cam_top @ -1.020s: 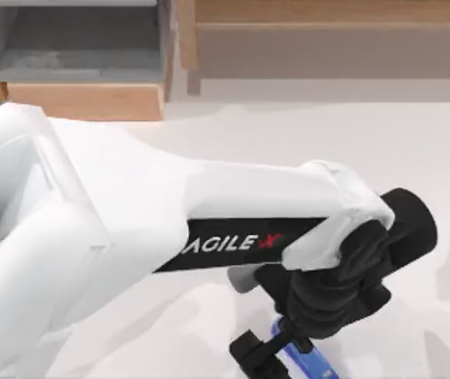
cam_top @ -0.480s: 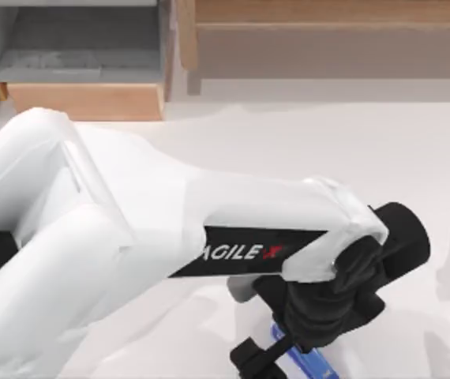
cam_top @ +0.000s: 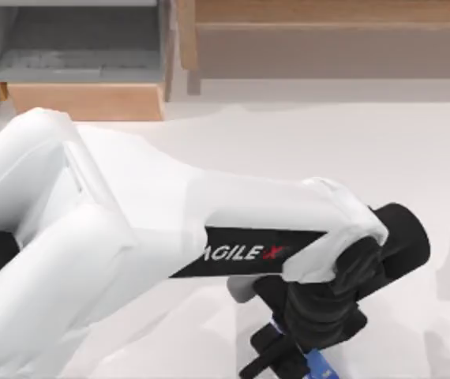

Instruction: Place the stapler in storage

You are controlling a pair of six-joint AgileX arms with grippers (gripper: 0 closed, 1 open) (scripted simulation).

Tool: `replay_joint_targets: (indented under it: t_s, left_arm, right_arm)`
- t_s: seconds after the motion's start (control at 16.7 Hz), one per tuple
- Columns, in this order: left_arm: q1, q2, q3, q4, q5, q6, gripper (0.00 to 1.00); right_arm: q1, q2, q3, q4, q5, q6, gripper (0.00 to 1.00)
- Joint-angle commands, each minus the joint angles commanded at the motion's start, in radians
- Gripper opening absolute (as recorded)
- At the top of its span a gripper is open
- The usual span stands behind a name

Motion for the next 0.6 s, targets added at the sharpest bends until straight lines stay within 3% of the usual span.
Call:
replay_joint_targets:
  t_s: [0.18,0.6]
  left_arm:
    - [0.000,0.000,0.000,0.000,0.000,0.000,0.02]
    - [0.000,0.000,0.000,0.000,0.000,0.000,0.00]
  right_arm:
    - [0.000,0.000,0.000,0.000,0.000,0.000,1.00]
    - [0.000,0.000,0.000,0.000,0.000,0.000,1.00]
